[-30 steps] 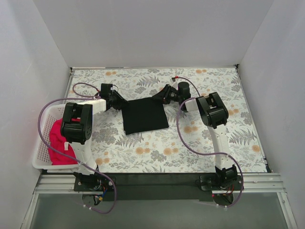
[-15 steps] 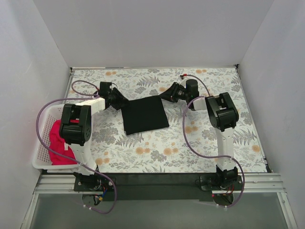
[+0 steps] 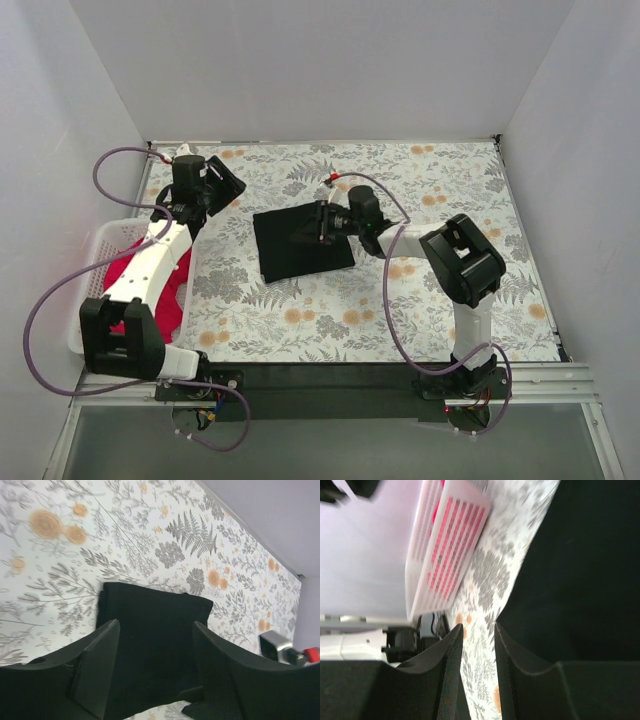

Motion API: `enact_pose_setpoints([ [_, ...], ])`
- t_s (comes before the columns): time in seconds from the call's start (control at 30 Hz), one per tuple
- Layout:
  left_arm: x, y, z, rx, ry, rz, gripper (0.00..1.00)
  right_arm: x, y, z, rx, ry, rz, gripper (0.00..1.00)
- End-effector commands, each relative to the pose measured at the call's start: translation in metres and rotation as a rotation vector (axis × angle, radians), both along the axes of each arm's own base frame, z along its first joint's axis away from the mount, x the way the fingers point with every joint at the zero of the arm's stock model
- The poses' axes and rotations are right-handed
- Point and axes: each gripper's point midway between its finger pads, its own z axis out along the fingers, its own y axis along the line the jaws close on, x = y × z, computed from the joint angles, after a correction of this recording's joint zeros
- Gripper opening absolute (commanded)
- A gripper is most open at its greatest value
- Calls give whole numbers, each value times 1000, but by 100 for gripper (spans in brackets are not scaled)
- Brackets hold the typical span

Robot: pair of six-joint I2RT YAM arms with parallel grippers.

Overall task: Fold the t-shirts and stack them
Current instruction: Neatly place the folded tshirt to the corner

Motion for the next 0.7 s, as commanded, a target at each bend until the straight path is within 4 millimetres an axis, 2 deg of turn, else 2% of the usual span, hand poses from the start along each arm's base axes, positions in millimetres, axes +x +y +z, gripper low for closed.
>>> enact_pose_setpoints([
  [0.0,-25,33,1,147,10,76,60,-34,28,-18,-11,-11,105,38],
  [0.07,-33,37,12,173,-17,77,64,-44,38,-33,-24,-10,132,38],
  [0.13,-42,44,12,203,-24,89,66,-53,41,-64,-69,30,138,38],
  [0.17,-46,46,11,214,-26,95,69,-55,40,-83,-98,47,134,38],
  [0.2,-51,50,3,230,-10,102,71,-55,37,-93,-117,60,123,38],
  [0.27,-58,53,-1,244,-11,103,72,-54,27,-117,-161,88,94,38],
  [0.33,-64,54,-9,256,-1,99,72,-57,22,-125,-175,99,98,38],
  [0.43,-66,54,-17,265,8,85,73,-56,21,-111,-160,63,111,38],
  [0.47,-67,53,-20,265,15,76,73,-54,22,-94,-146,23,110,38],
  [0.53,-67,48,-22,253,16,54,73,-51,16,-84,-180,-33,106,39],
  [0.57,-69,43,-26,238,23,29,74,-46,13,-65,-173,-80,94,40],
  [0.6,-69,41,-27,232,25,16,74,-43,9,-58,-186,-105,84,41],
  [0.63,-69,39,-31,229,34,7,76,-40,0,-61,-242,-129,72,42],
  [0.67,-71,36,-35,220,44,-9,76,-35,-6,-43,-245,-172,51,44],
])
